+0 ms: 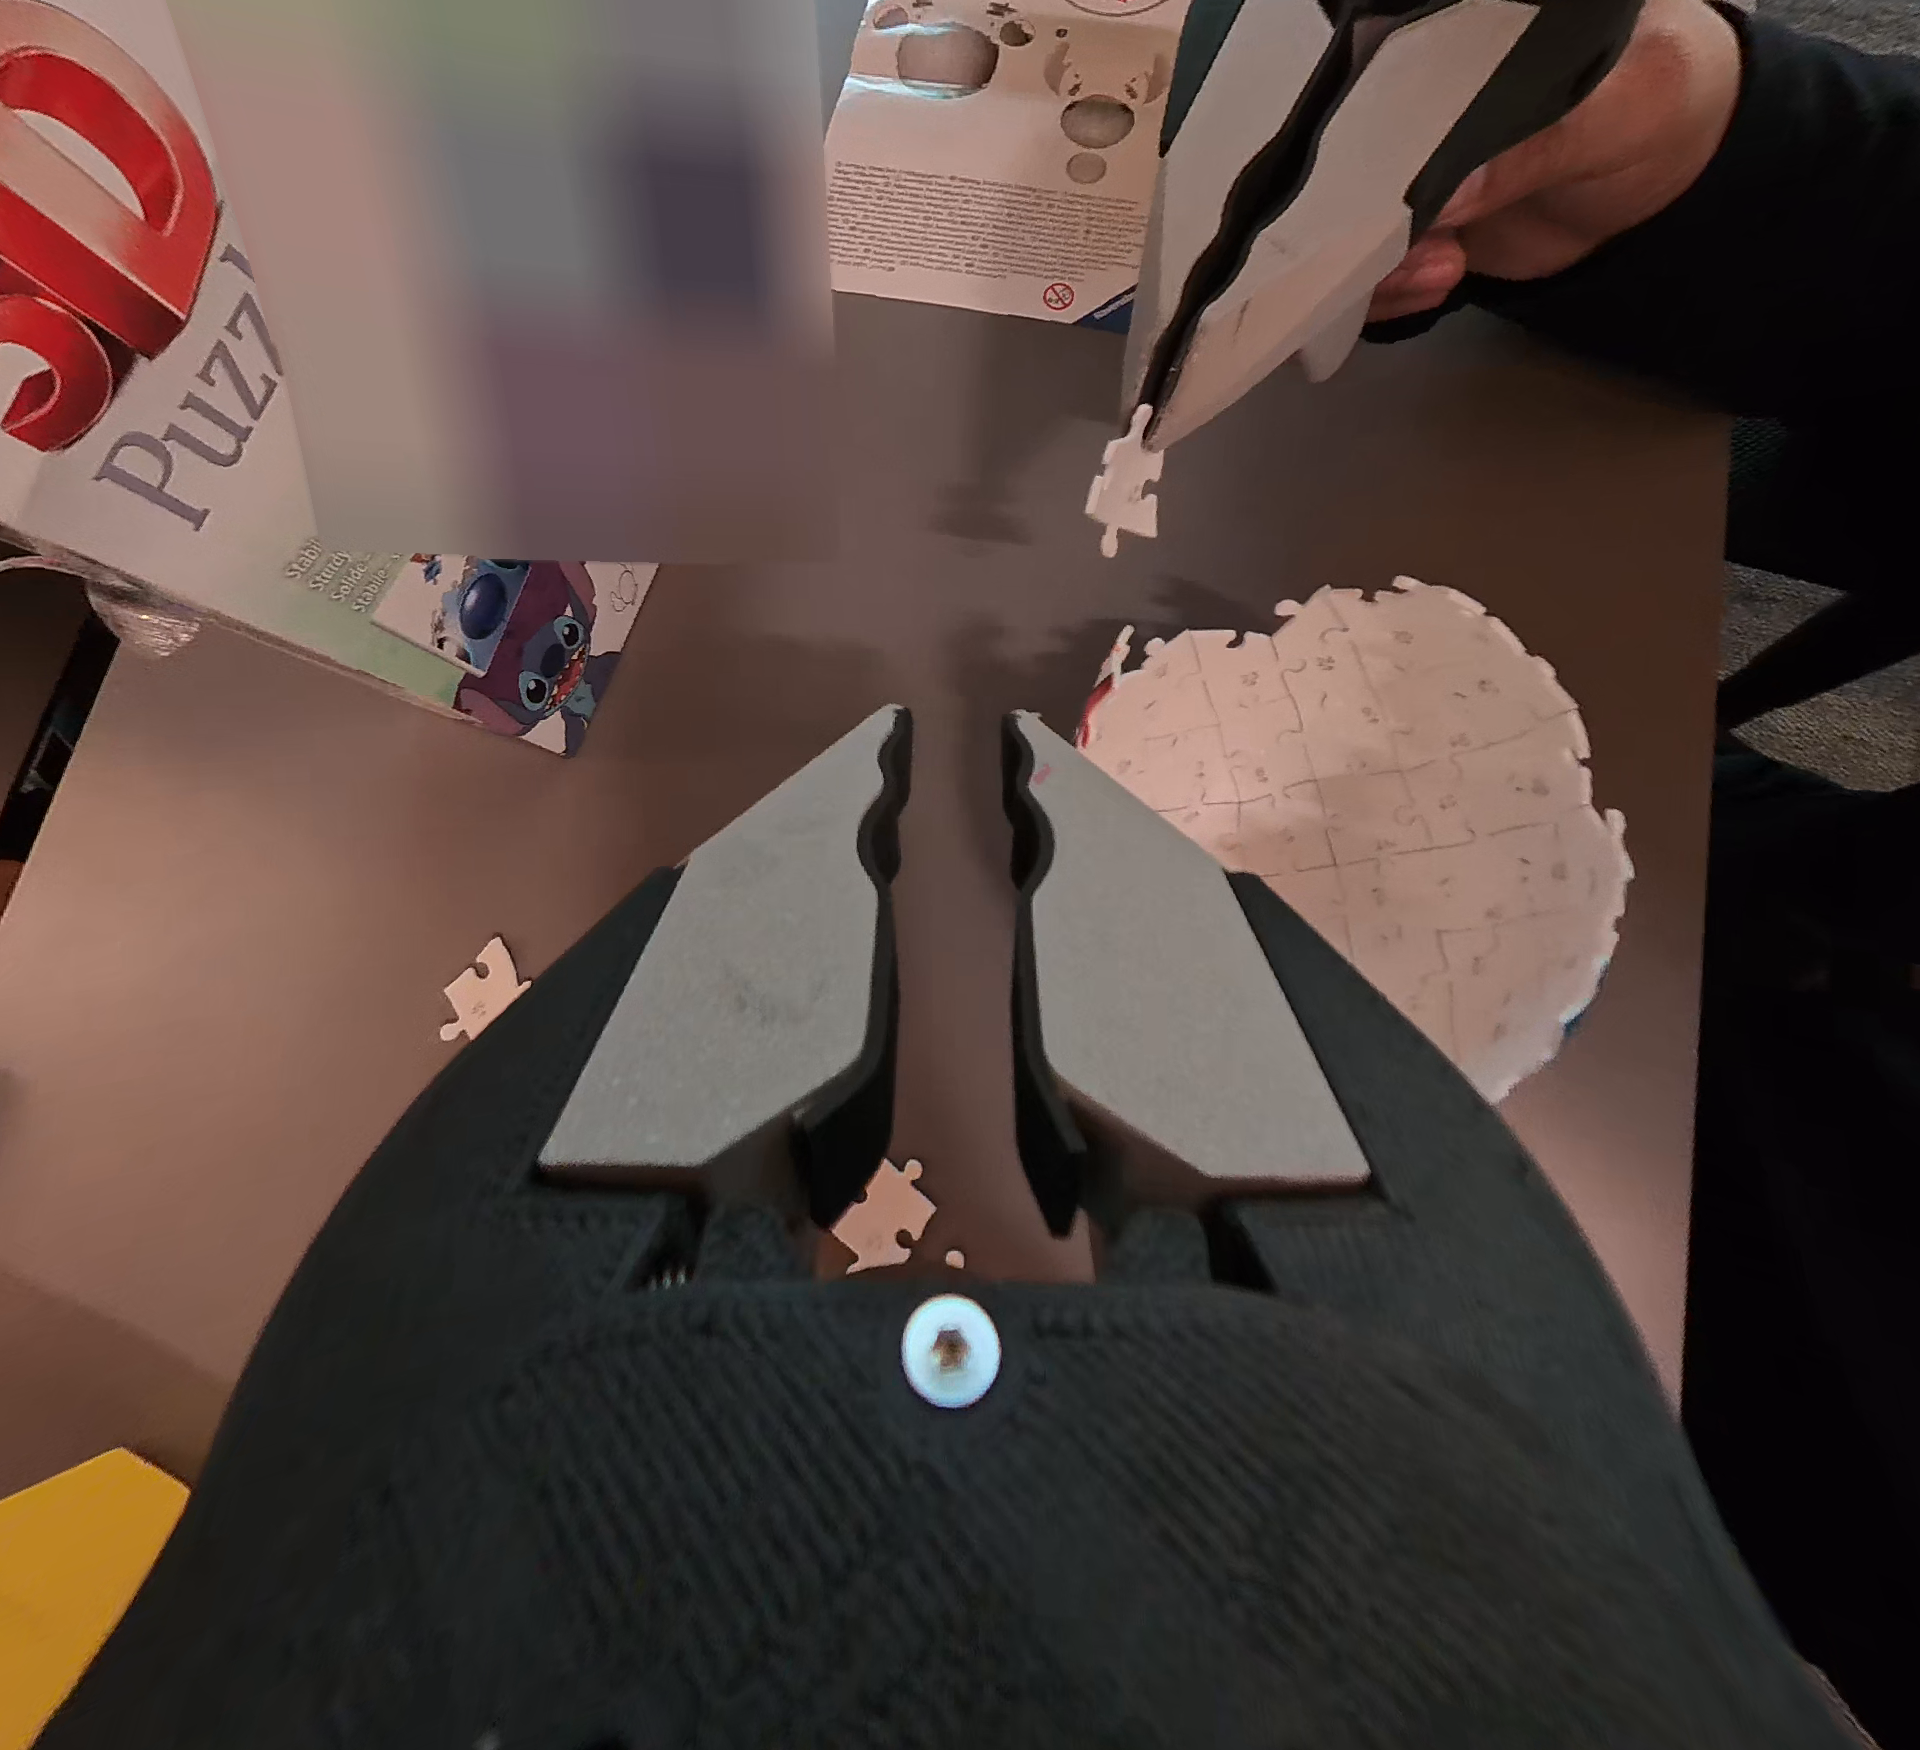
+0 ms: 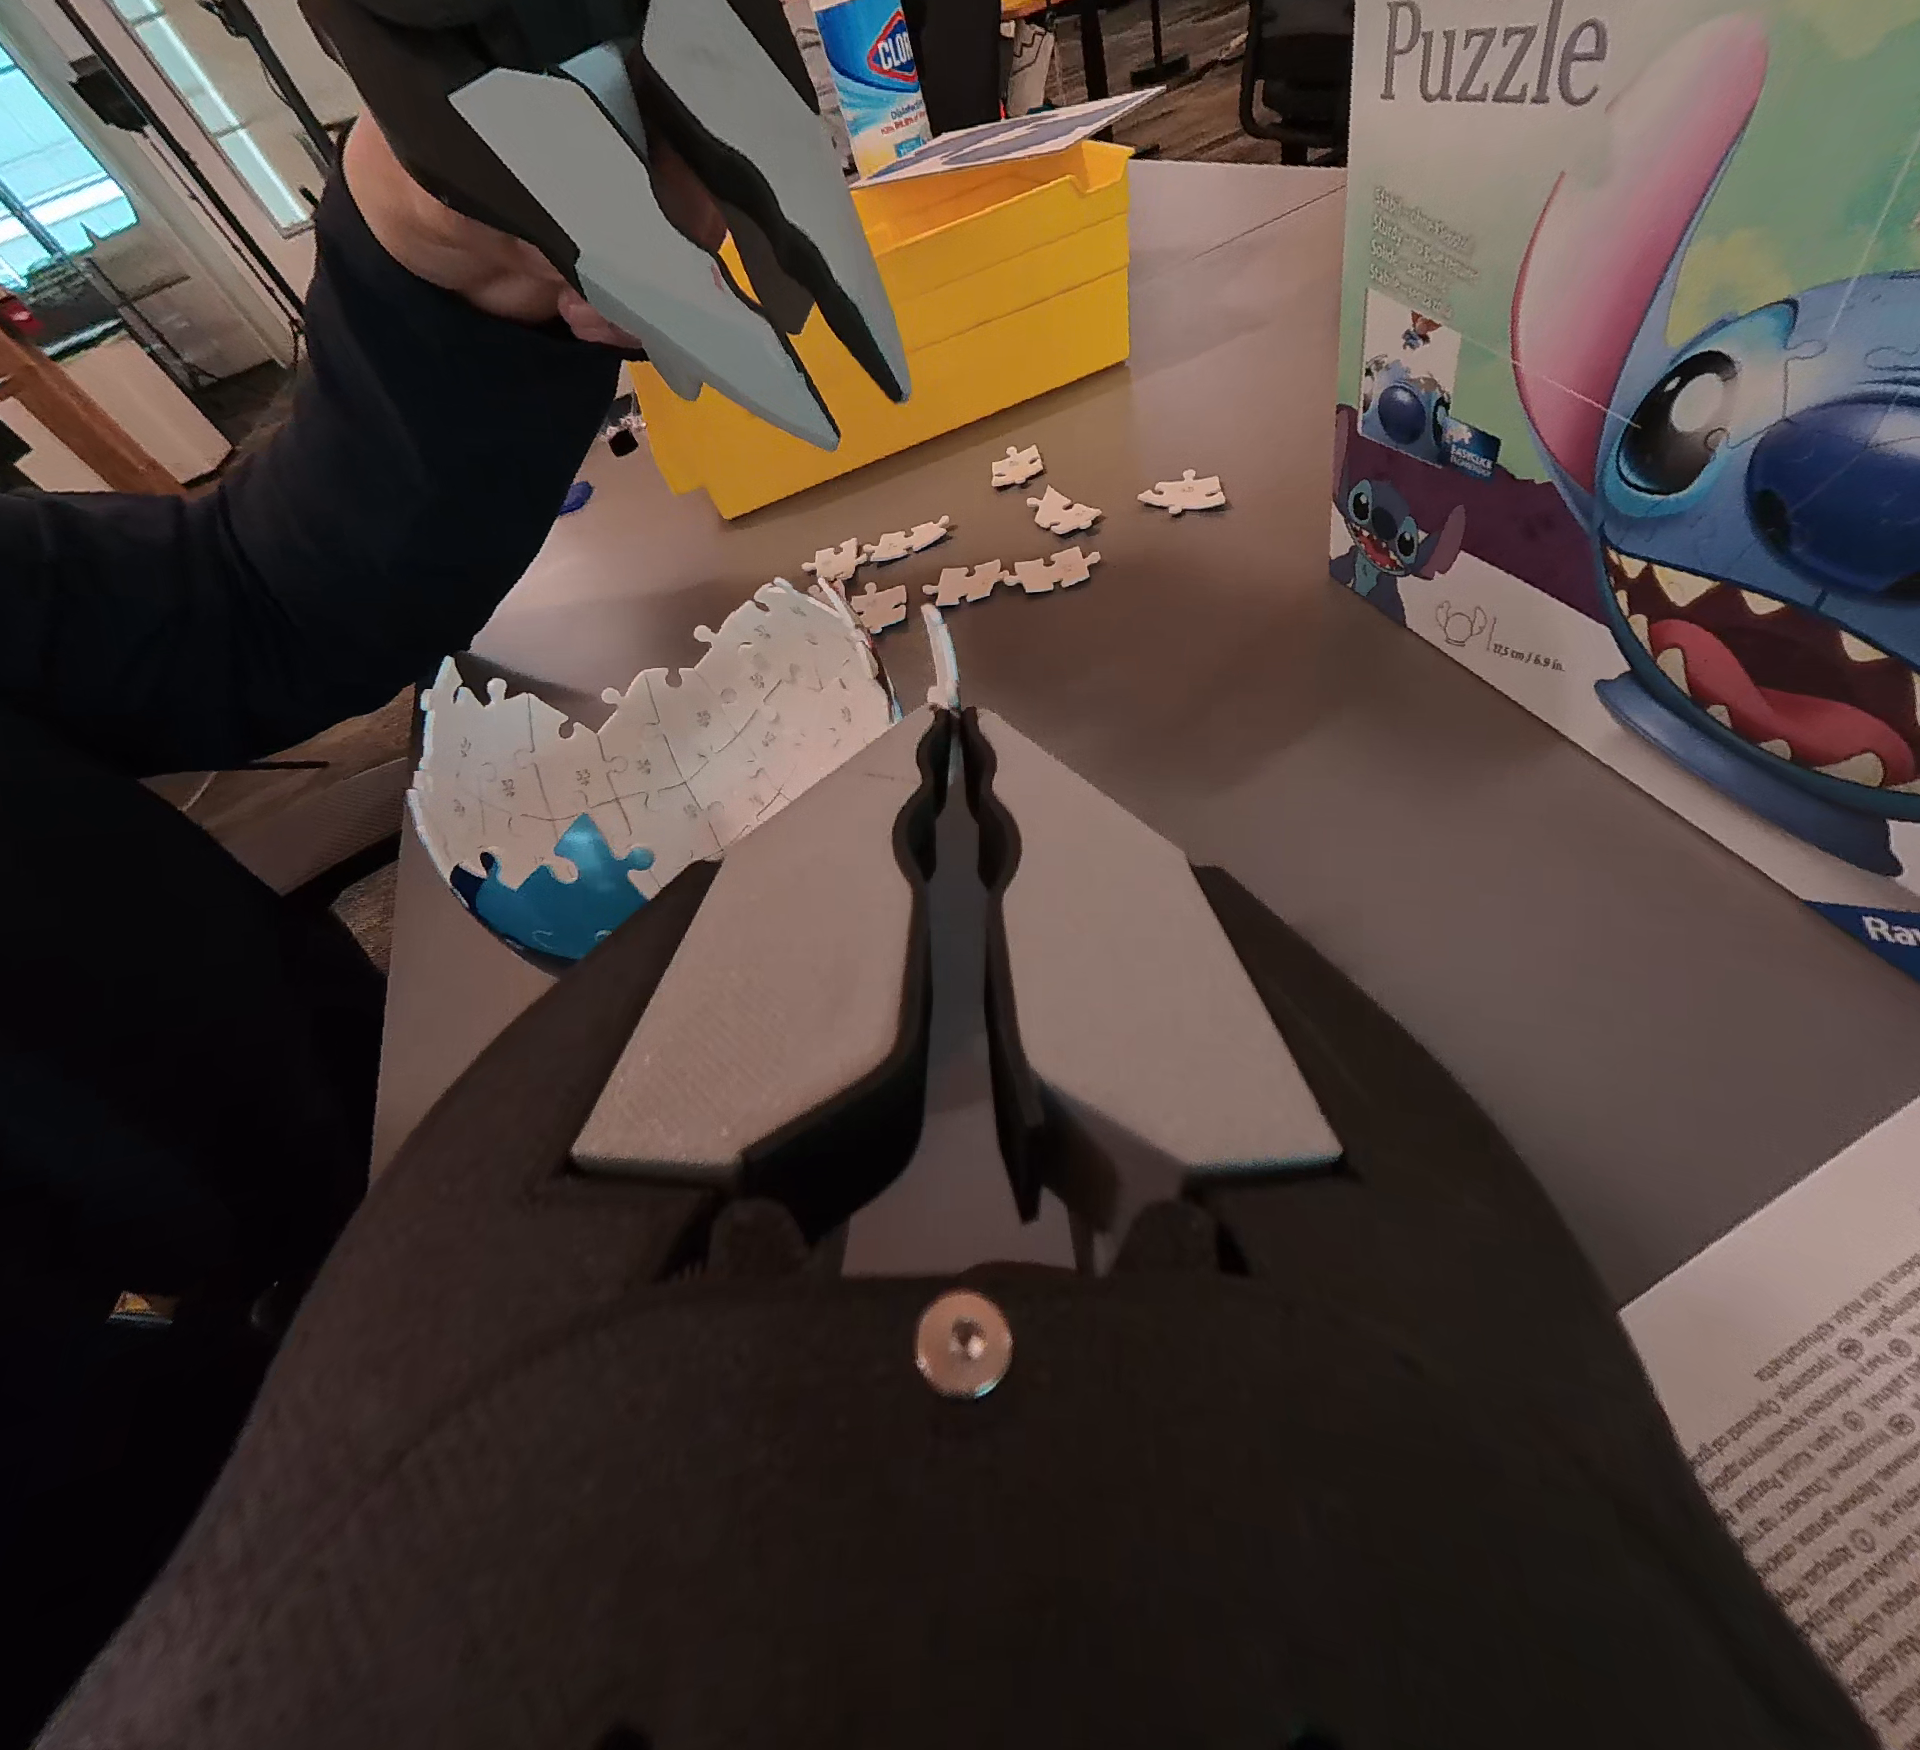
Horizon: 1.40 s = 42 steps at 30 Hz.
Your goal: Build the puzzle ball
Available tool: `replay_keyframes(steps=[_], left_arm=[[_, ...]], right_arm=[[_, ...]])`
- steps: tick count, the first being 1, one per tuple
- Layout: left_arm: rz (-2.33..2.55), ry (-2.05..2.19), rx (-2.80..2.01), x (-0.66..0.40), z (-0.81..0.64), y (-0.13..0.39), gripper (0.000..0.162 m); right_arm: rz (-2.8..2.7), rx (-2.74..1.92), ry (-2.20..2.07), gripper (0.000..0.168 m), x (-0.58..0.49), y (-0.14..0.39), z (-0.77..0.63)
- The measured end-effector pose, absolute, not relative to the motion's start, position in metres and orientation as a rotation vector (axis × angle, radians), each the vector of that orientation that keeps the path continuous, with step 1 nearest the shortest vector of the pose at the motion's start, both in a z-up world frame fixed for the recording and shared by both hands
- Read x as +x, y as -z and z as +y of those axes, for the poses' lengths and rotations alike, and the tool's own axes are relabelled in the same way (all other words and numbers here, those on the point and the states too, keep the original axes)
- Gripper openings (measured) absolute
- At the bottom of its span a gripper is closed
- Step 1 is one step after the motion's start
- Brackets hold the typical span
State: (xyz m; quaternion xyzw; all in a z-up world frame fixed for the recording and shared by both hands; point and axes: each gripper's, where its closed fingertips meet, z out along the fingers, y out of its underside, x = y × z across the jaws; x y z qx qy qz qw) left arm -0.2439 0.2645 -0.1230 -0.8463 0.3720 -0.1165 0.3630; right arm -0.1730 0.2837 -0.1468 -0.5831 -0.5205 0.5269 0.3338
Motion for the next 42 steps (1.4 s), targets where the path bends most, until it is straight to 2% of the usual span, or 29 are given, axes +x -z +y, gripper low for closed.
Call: replay_keyframes(steps=[1,12,22,28,35,42], left_arm=[[0.958,0.301,-2.179,-0.244,0.264,0.123,0.015],[0.805,0.274,-2.220,-0.282,0.255,0.142,0.016],[0.450,0.542,-2.128,-0.308,0.237,0.175,0.023],[0.450,0.446,-2.059,-0.310,0.239,0.165,0.022],[0.476,0.328,-2.145,-0.322,0.243,0.191,0.022],[0.441,0.311,-2.159,-0.332,0.247,0.197,0.022]], right_arm=[[-1.360,-1.522,-1.375,0.000,-0.173,0.147,0.283],[-1.354,-1.532,-1.383,0.000,-0.172,0.147,0.284],[-1.339,-1.584,-1.359,0.000,-0.172,0.155,0.291],[-1.334,-1.605,-1.342,0.000,-0.171,0.158,0.295],[-1.331,-1.617,-1.333,0.000,-0.170,0.160,0.297],[-1.333,-1.615,-1.337,0.000,-0.170,0.160,0.297]])
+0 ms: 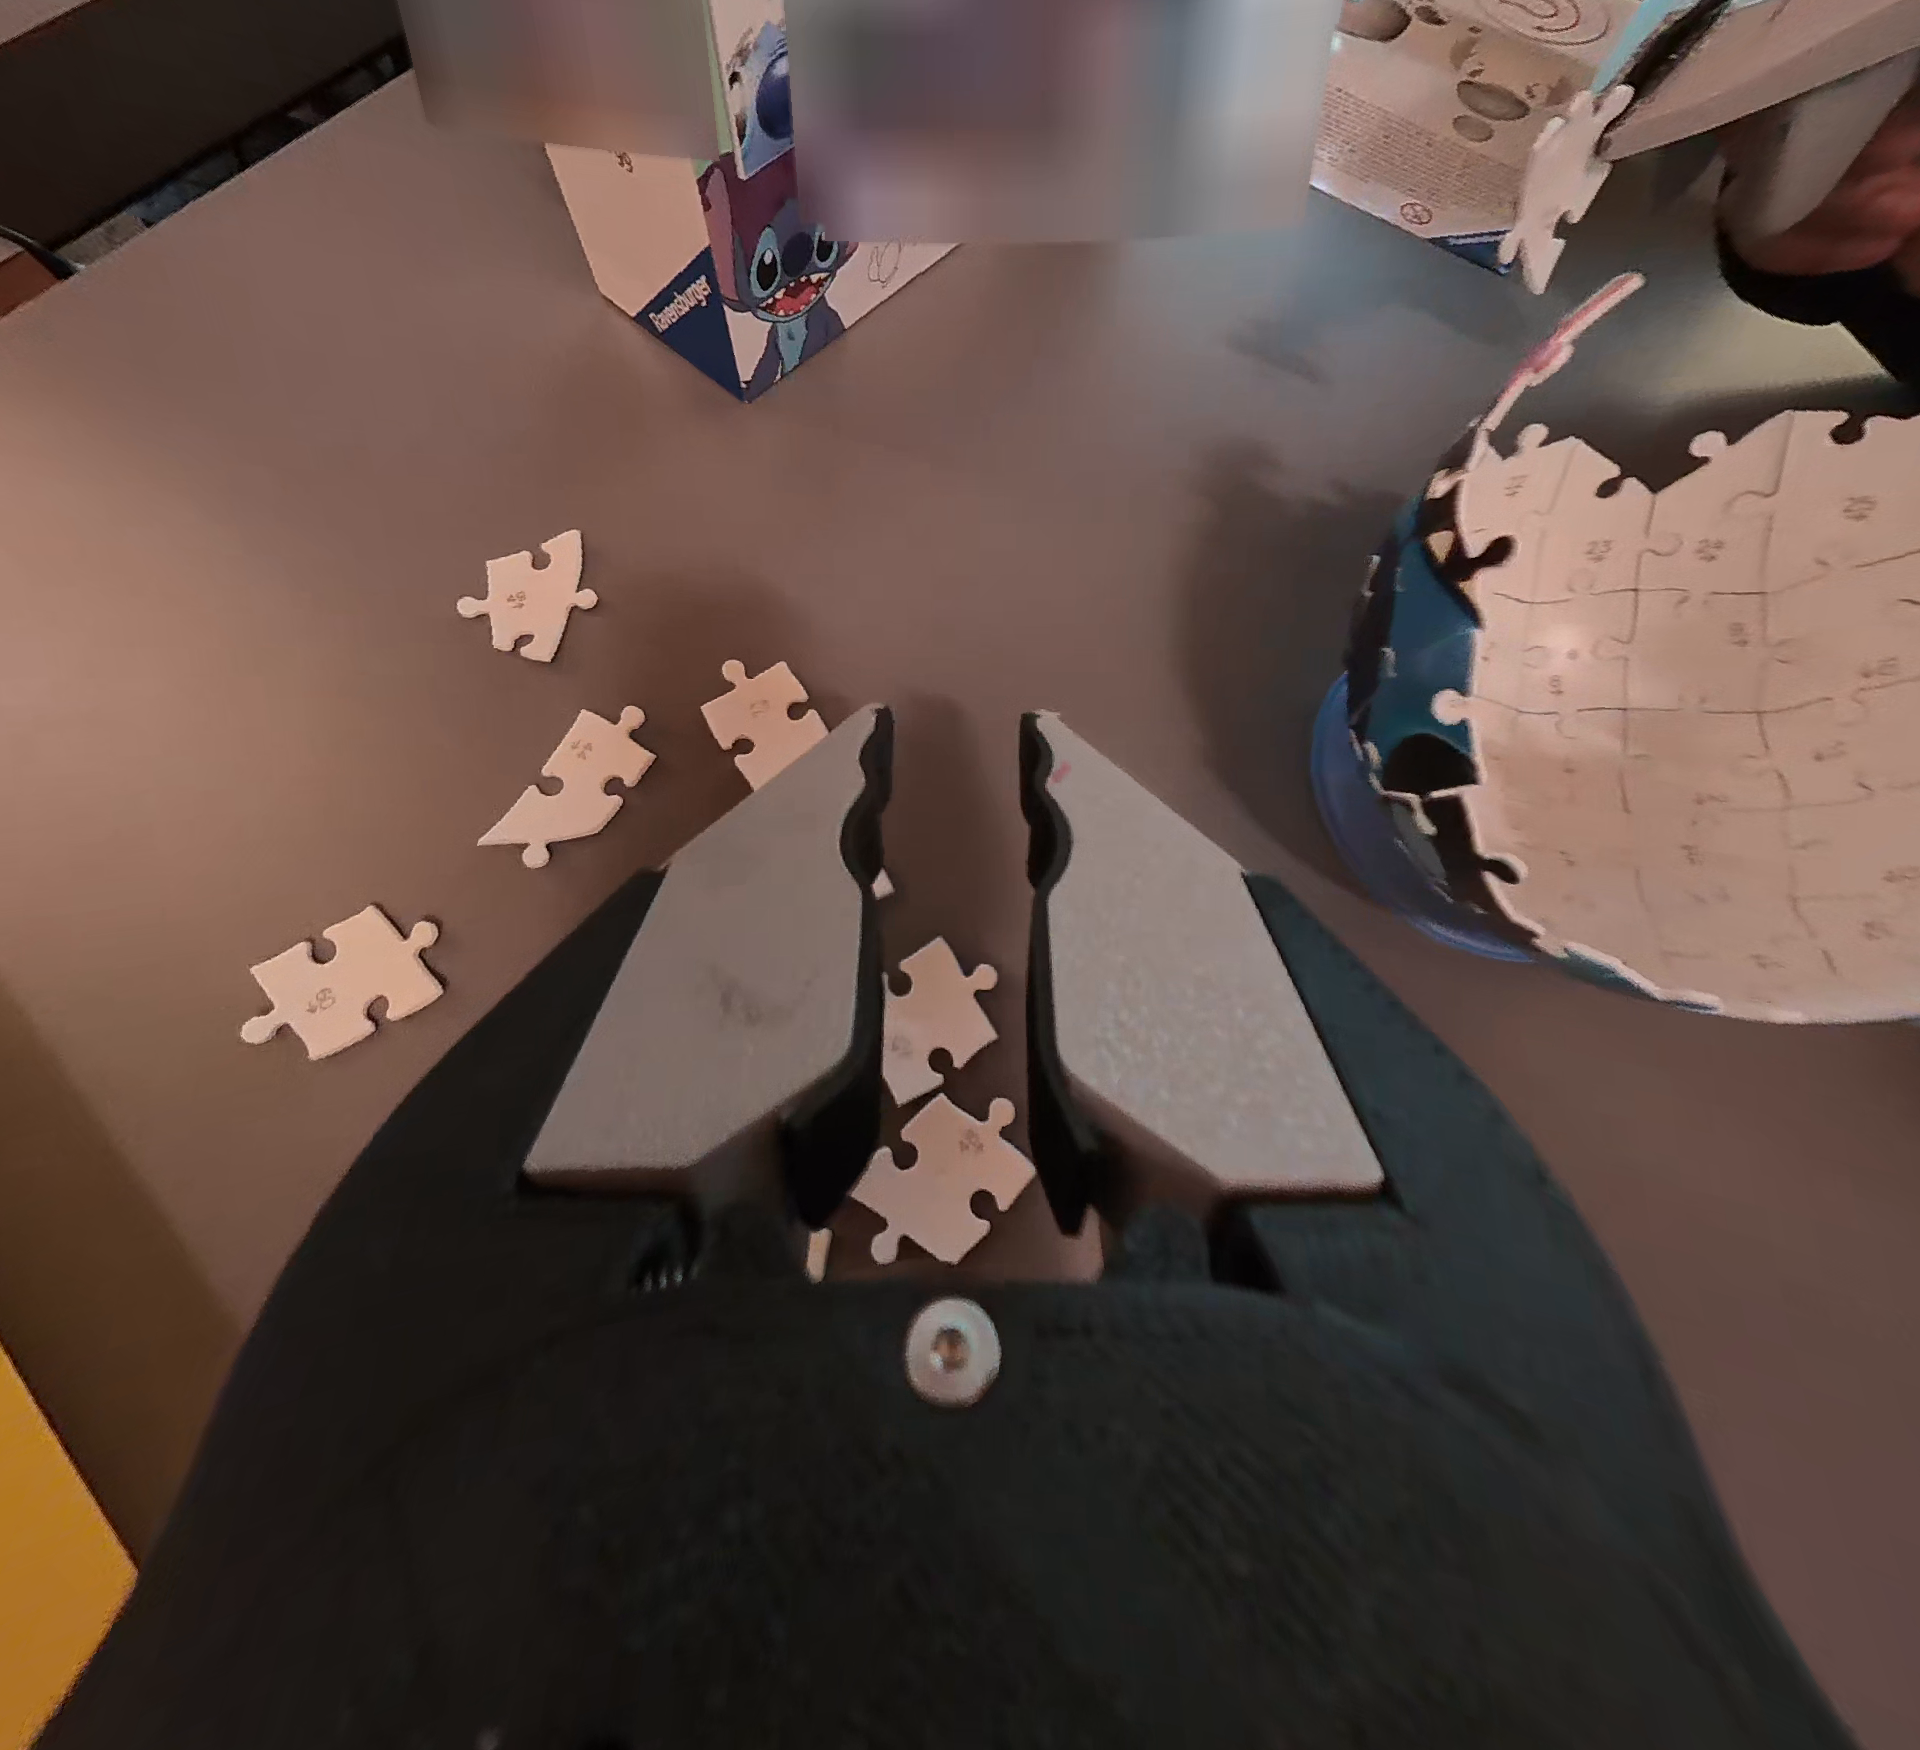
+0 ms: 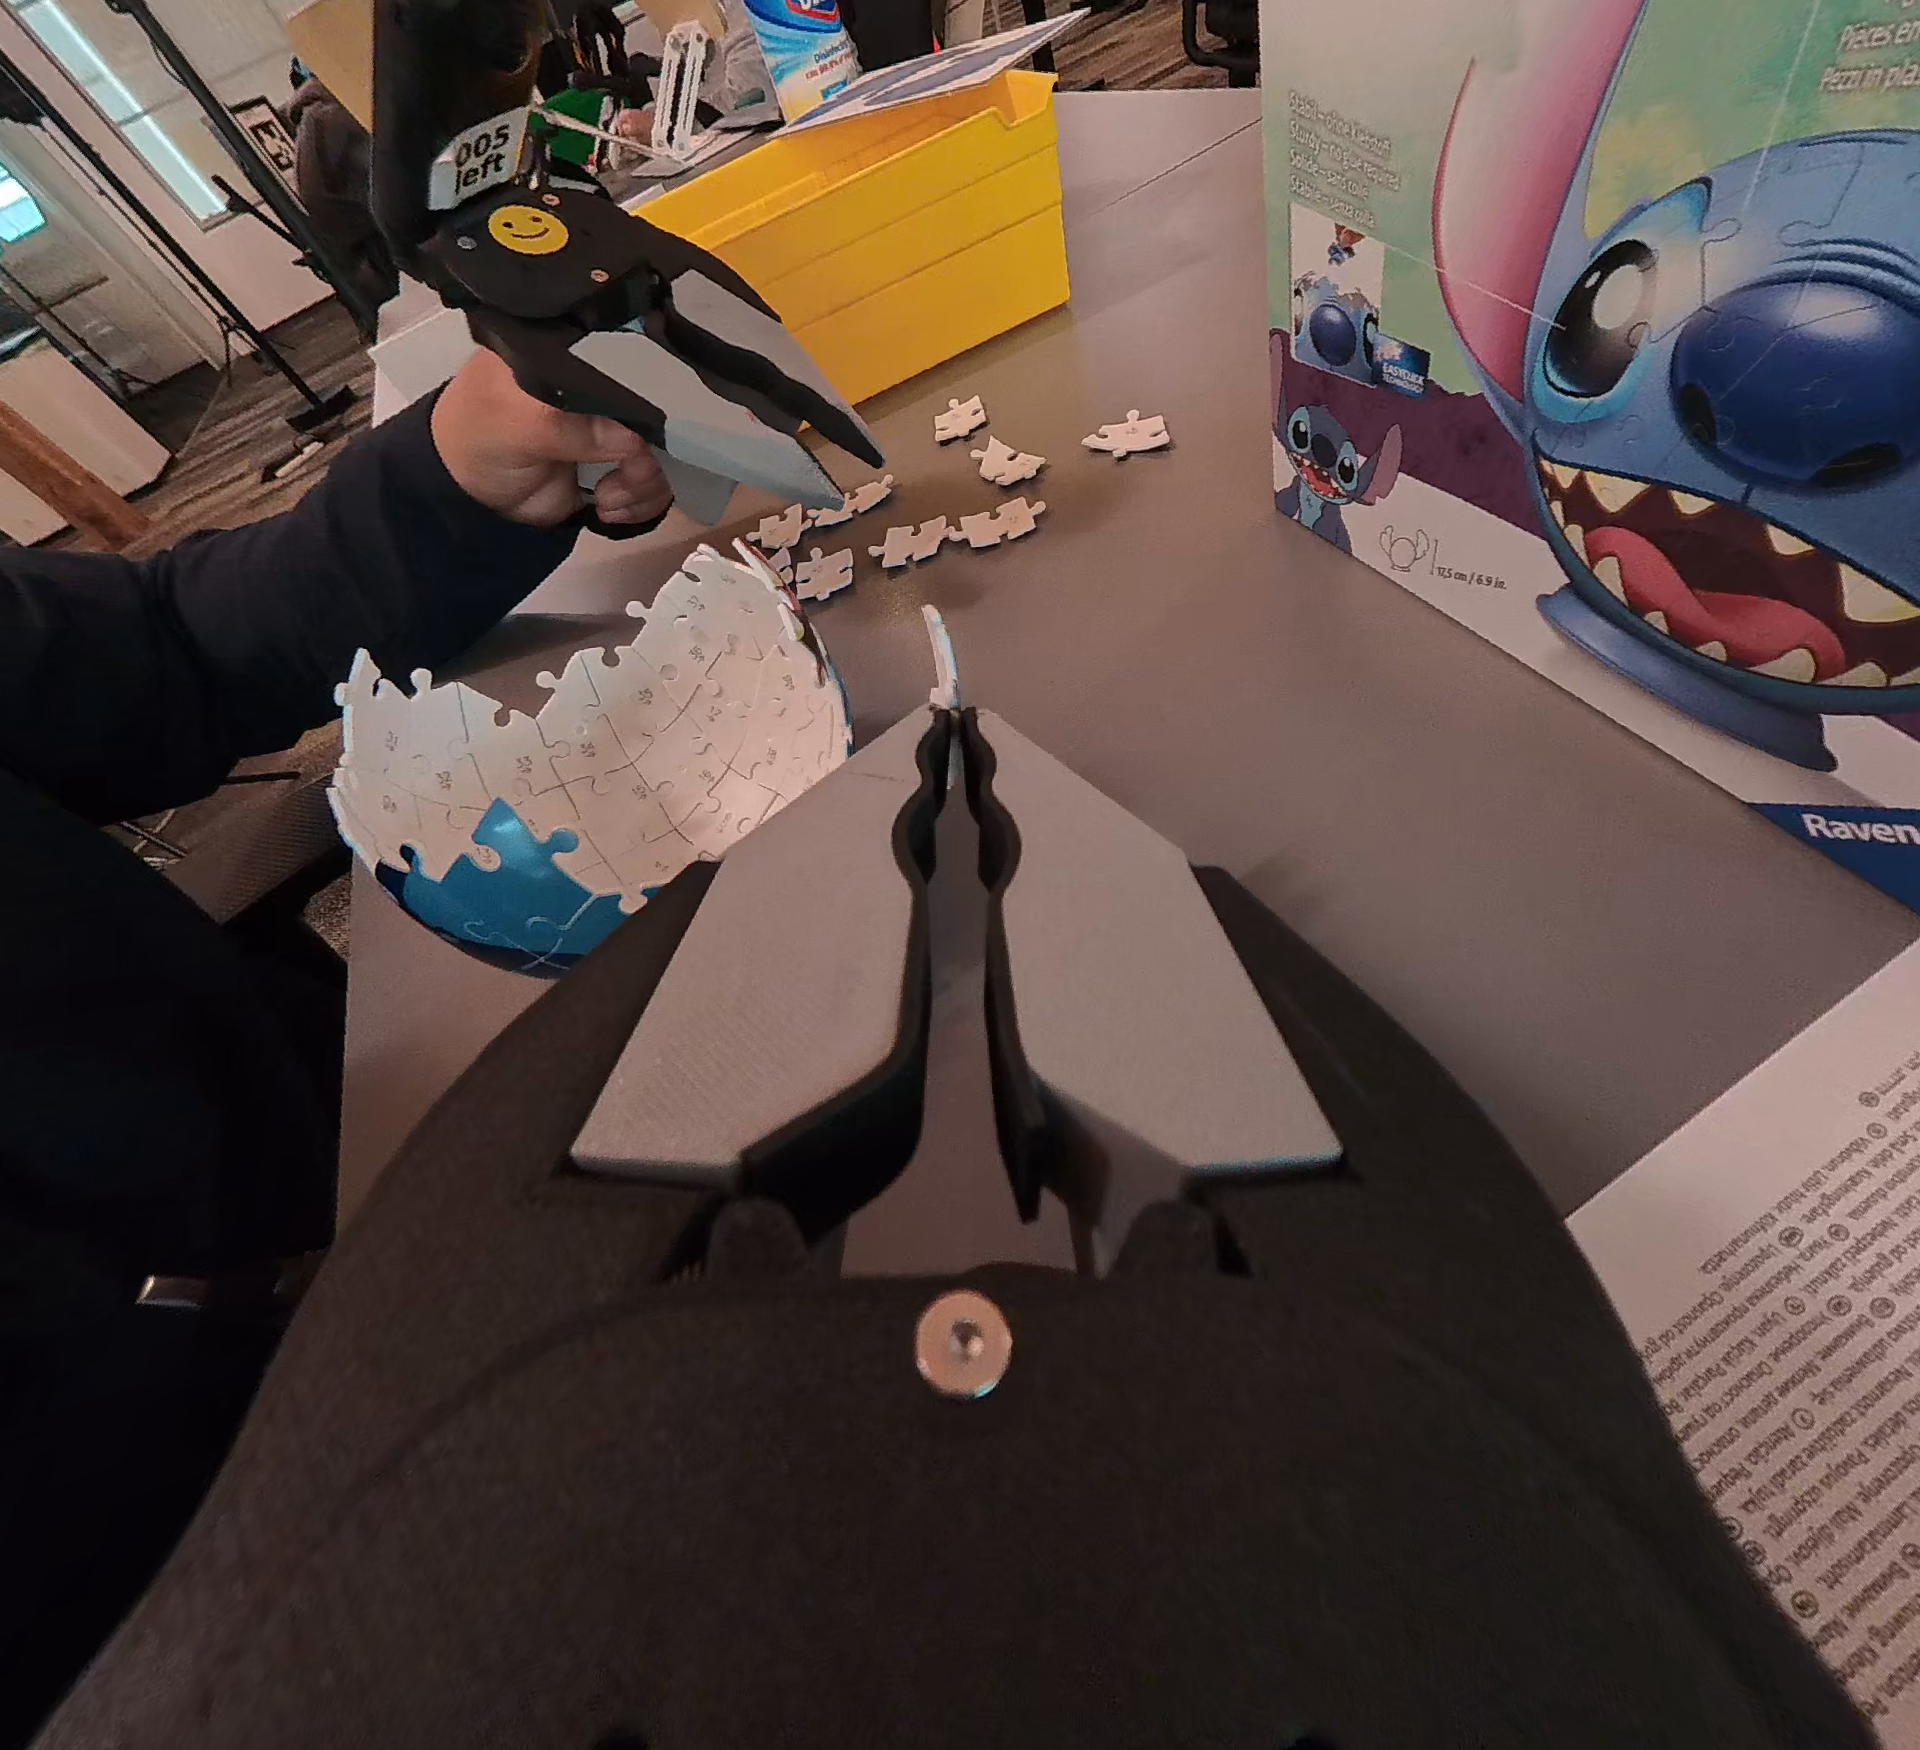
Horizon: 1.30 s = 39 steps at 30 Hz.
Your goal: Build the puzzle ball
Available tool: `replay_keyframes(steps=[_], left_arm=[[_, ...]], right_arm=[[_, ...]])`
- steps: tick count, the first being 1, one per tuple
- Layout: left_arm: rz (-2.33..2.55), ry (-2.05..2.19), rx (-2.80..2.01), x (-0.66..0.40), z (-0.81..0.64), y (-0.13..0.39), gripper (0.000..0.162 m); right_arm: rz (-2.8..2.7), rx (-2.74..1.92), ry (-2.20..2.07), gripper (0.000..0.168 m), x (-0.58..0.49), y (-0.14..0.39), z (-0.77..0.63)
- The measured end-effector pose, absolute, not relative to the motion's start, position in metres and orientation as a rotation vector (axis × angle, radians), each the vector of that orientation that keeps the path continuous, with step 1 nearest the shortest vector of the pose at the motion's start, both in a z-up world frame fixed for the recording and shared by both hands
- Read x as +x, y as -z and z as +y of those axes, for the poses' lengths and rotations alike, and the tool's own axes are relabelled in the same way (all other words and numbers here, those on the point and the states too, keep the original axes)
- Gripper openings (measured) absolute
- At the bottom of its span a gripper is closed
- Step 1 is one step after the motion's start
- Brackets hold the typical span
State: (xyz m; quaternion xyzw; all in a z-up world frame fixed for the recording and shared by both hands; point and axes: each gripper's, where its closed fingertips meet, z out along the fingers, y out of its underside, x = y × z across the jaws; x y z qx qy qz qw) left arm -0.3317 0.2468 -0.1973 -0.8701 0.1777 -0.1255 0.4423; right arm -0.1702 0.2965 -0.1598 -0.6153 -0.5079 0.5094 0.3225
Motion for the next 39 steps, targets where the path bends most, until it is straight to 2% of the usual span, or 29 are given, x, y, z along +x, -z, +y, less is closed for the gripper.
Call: replay_keyframes(steps=[25,39], left_arm=[[0.417,0.330,-2.205,-0.332,0.250,0.217,0.022],[0.458,0.300,-2.223,-0.327,0.248,0.222,0.023]], right_arm=[[-1.337,-1.622,-1.352,0.000,-0.171,0.161,0.294],[-1.423,-1.797,-1.238,0.000,-0.173,0.198,0.295]])
